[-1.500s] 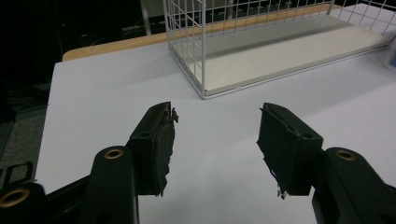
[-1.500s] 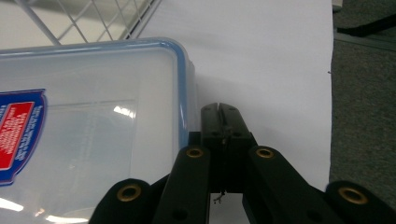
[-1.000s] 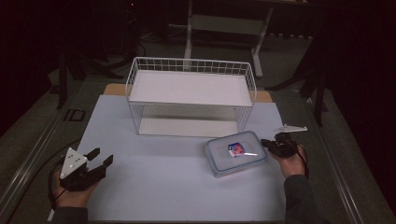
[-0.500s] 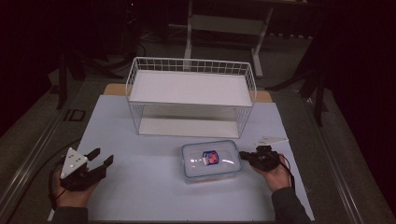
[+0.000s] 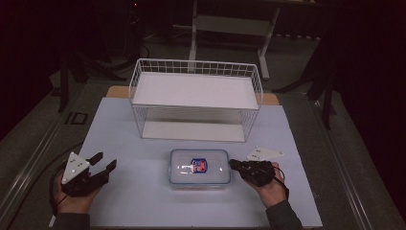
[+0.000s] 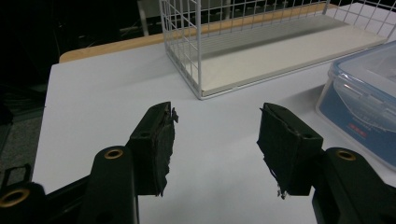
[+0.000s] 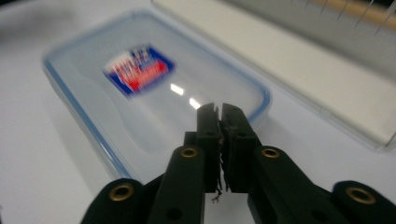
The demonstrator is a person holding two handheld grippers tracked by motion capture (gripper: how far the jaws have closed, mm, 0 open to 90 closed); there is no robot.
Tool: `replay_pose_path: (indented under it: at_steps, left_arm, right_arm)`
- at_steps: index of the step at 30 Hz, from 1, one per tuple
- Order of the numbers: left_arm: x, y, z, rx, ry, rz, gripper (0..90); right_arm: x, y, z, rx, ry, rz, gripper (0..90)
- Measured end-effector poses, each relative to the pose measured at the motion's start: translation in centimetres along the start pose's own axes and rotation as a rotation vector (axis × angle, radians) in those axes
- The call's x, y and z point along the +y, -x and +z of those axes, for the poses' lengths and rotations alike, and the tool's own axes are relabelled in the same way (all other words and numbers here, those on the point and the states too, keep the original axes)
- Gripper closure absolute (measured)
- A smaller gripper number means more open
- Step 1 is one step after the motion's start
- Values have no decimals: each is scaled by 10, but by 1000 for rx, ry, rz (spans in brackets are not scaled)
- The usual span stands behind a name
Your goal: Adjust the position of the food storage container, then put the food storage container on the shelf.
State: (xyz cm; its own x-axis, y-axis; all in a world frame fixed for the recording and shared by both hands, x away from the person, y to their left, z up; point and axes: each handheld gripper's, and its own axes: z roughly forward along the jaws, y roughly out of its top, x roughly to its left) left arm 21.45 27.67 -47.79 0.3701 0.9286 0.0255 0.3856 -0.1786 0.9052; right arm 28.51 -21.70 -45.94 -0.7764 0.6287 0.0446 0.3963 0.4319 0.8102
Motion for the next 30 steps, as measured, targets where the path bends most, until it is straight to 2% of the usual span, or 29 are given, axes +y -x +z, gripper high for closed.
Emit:
replay_pose_path:
  at_steps: [3,4,5,10,11,12,13,14,15,19,20,21,25,30]
  left_arm:
    - [0,1,1,-2,0,-2,447]
    - [1,1,1,-4,0,-1,446]
    - [1,2,1,-6,0,-2,446]
    - [3,7,2,-27,-1,-6,438]
    - [4,9,3,-39,-1,-12,438]
    - [5,11,5,-56,-4,-15,430]
    - [9,16,8,-88,-6,-28,425]
    - [9,16,8,-88,-6,-28,422]
    - [11,20,9,-101,-8,-23,422]
    - [20,36,16,-167,-21,-12,395]
    - [24,44,21,-209,-29,-22,380]
    - [24,44,21,-209,-29,-22,378]
    - [29,60,37,-258,-58,-23,378]
    - [35,82,59,-315,-102,-28,382]
  right_arm:
    - [5,-7,-11,-14,53,1,797]
    - [5,-10,-14,-14,66,6,746]
    - [5,-10,-14,-14,66,6,746]
    - [-1,-12,-13,-30,58,33,630]
    - [-1,-12,-13,-30,58,33,630]
    - [-3,-10,-11,-36,55,49,594]
    - [-4,-10,-10,-37,53,56,580]
    - [-4,-9,-9,-38,53,60,551]
    - [-4,-9,-9,-38,53,60,551]
    - [-6,-4,-3,-40,47,112,509]
    - [-8,-2,1,-35,30,124,506]
    - [-9,-2,3,-33,24,126,506]
    - [-10,0,8,-21,5,128,514]
    - [-11,8,15,0,-14,165,458]
